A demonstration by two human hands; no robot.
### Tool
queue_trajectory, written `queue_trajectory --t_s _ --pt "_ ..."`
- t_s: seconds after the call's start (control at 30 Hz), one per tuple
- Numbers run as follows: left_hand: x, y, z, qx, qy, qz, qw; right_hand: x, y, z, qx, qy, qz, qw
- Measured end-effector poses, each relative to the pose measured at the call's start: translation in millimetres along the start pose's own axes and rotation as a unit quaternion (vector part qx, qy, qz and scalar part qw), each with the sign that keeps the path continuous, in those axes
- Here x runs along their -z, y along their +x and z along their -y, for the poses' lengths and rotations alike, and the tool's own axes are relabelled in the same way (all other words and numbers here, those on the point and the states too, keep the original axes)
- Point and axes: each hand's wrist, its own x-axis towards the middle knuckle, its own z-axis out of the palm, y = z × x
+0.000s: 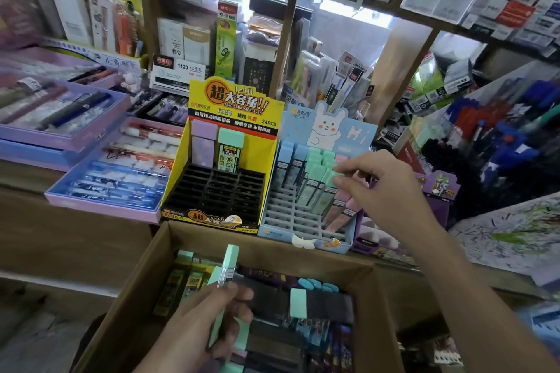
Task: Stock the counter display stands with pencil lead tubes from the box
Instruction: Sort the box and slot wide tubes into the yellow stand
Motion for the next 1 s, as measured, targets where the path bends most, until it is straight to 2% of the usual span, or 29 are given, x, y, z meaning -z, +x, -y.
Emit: queue_trajectory --t_s 0.13,0.47,0.73,1.0 --pt "1.9 0.0 -0.9 -0.005 0.008 0.005 1.0 -1.5 2.6 0.3 0.021 -0.036 0.001 0.999" --pt "2.0 -2.7 -3.8 -0.007 0.023 0.024 0.999 -13.9 14.4 3.0 0.024 -0.046 0.041 0.998" --pt "4.3 -1.0 -2.8 -0.008 0.024 0.029 0.999 -28.8 15.2 2.5 -0.02 -0.04 0.041 0.998" --pt "4.0 9.1 0.1 0.025 -0.019 0.025 0.999 -28.9 16.4 6.0 0.027 -0.135 0.027 0.99"
